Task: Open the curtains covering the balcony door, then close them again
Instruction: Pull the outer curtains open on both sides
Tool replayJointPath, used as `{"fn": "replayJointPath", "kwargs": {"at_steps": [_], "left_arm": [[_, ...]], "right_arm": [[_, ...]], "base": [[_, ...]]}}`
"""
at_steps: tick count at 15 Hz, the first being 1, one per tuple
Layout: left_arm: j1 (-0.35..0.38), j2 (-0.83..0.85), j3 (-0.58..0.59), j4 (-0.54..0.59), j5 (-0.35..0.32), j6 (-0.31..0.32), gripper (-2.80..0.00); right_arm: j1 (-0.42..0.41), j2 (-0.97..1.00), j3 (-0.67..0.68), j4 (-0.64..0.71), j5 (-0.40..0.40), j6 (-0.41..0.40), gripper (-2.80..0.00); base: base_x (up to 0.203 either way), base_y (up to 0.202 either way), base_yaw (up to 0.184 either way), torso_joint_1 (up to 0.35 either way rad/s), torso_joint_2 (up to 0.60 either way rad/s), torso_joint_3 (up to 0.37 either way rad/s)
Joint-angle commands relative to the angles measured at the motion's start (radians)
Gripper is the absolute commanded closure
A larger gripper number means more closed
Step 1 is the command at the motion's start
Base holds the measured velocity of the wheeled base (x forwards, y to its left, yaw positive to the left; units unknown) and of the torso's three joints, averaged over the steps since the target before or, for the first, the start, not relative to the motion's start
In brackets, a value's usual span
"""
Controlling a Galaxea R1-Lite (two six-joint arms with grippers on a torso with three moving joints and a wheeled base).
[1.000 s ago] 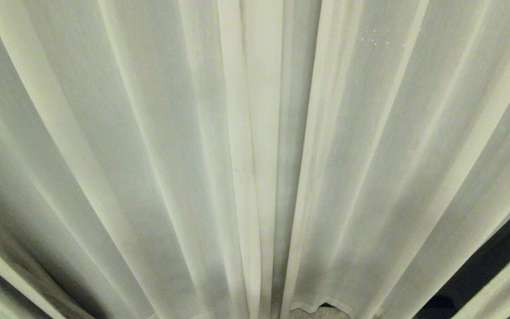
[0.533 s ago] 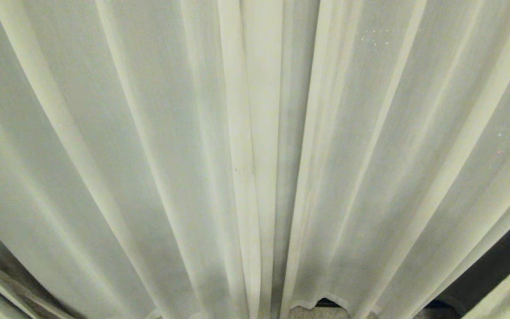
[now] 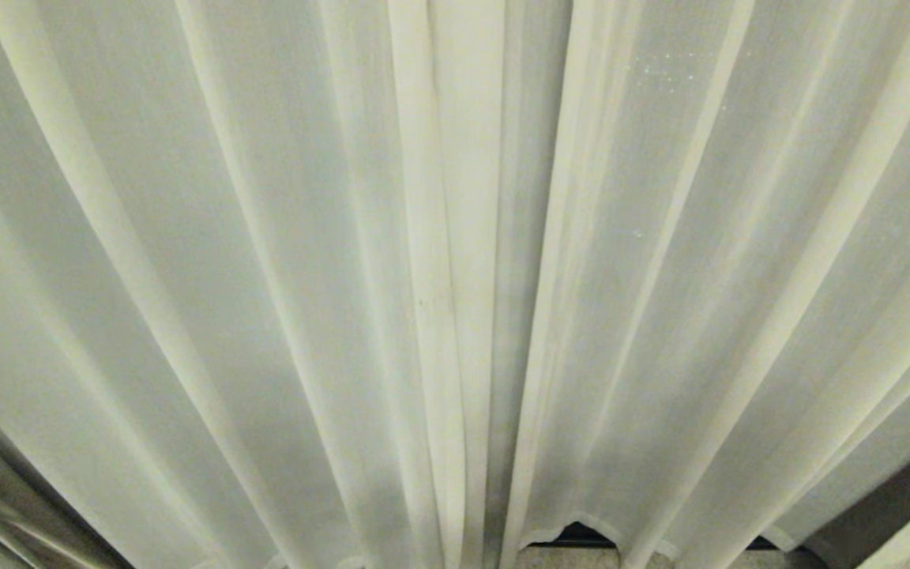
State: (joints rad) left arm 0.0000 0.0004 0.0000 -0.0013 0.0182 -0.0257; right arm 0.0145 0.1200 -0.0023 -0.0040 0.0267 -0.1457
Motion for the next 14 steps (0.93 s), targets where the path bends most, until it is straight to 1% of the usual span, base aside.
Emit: {"fn": "replayJointPath", "kwargs": {"at_steps": [1,6,14], "left_arm": [[0.0,0.0,0.0,0.0,0.0,0.0,0.0],[0.0,0.0,0.0,0.0,0.0,0.0,0.0],[0.0,0.0,0.0,0.0,0.0,0.0,0.0]], "right_arm": [[-0.008,-0.119,0.001,0.005,0.009,-0.005,0.0],[-0.008,-0.118,0.001,0.006,0.012,0.015,0.0],[-0.008,-0.118,0.001,0.006,0.012,0.015,0.0]], "base": [[0.0,0.0,0.0,0.0,0.0,0.0],[0.0,0.0,0.0,0.0,0.0,0.0],[0.0,0.0,0.0,0.0,0.0,0.0]]}}
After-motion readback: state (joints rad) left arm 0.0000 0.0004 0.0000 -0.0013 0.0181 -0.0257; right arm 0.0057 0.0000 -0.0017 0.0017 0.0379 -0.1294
